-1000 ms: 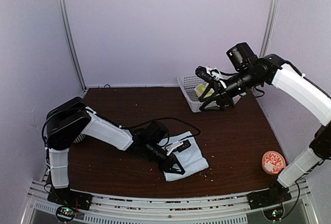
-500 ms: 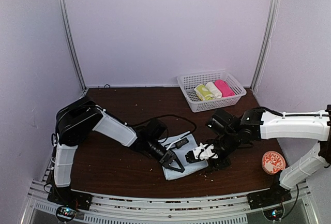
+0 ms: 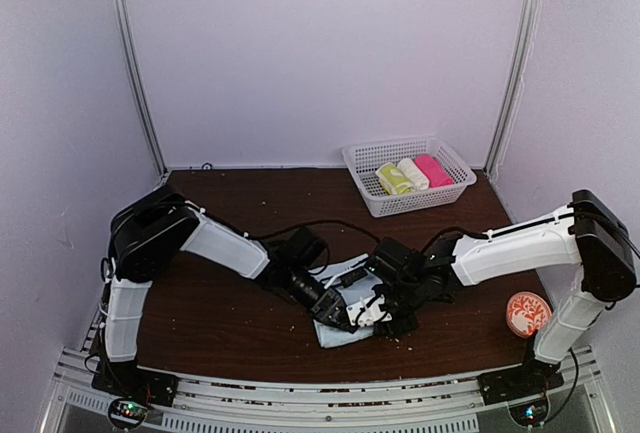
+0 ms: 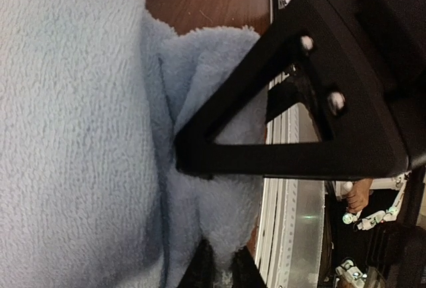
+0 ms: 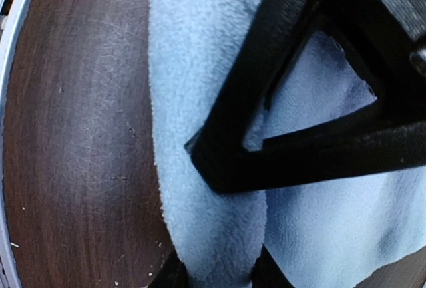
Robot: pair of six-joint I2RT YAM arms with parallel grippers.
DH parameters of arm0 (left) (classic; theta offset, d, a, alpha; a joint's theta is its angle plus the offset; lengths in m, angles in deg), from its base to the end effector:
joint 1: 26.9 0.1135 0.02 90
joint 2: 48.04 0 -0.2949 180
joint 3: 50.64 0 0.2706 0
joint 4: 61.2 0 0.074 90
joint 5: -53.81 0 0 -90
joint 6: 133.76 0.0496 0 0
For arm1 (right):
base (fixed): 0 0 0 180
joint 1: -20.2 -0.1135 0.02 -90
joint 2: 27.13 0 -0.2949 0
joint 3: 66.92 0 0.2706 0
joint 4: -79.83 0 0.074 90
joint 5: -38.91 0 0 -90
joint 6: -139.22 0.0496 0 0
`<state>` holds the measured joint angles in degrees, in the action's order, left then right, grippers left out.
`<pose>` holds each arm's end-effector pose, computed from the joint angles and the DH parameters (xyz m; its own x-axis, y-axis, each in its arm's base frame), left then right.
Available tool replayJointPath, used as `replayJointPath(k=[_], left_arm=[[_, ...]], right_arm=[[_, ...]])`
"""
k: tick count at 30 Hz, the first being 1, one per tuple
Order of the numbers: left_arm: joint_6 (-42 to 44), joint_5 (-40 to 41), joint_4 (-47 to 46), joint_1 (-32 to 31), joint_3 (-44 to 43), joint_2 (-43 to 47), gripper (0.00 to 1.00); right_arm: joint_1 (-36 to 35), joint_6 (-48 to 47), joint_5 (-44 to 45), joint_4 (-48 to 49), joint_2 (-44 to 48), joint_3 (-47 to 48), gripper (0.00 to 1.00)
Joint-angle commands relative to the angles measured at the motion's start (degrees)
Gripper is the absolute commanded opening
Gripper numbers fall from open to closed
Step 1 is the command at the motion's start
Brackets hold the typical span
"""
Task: Roll the towels
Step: Roll the towel at the center of the board.
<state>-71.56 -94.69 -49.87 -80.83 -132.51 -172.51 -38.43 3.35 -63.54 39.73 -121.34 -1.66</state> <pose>0.2278 -0.3845 0.0927 -0.7558 0.6237 -0.1994 0.4131 0.2179 -0.8842 0.1586 0.2807 0.1623 0.2887 -0.8728 -0.3935 -0.9574 -0.2642 -0.1165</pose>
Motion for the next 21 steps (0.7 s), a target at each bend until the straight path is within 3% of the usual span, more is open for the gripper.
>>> replayJointPath(k=[1, 4, 9, 14, 18, 21], left_arm=[[5.1, 11.2, 11.9, 0.4, 0.7, 0.1, 0.11], [8.8, 19.7, 14.8, 0.6, 0.7, 6.7, 0.19], [10.7, 35.2, 14.9, 0.7, 5.0, 20.6, 0.32], [12.6, 43.5, 7.4, -0.3, 13.5, 36.2, 0.36], [21.2, 52.9, 1.2, -7.4, 19.6, 46.6, 0.47], [26.9, 56.3, 5.2, -11.8, 16.5, 44.8, 0.49]], right_arm=[[-0.4, 0.0, -1.4, -2.4, -1.0, 0.3, 0.19], [-0.1, 1.3, -6.6, -6.8, -1.7, 2.0, 0.13], [3.5, 4.0, -17.4, -16.5, -5.9, 6.8, 0.11], [11.1, 4.0, -30.2, -29.0, -17.7, 17.0, 0.10], [15.3, 3.0, -35.9, -40.4, -30.3, 27.3, 0.09], [16.8, 0.2, -38.6, -45.6, -37.1, 31.8, 0.09]])
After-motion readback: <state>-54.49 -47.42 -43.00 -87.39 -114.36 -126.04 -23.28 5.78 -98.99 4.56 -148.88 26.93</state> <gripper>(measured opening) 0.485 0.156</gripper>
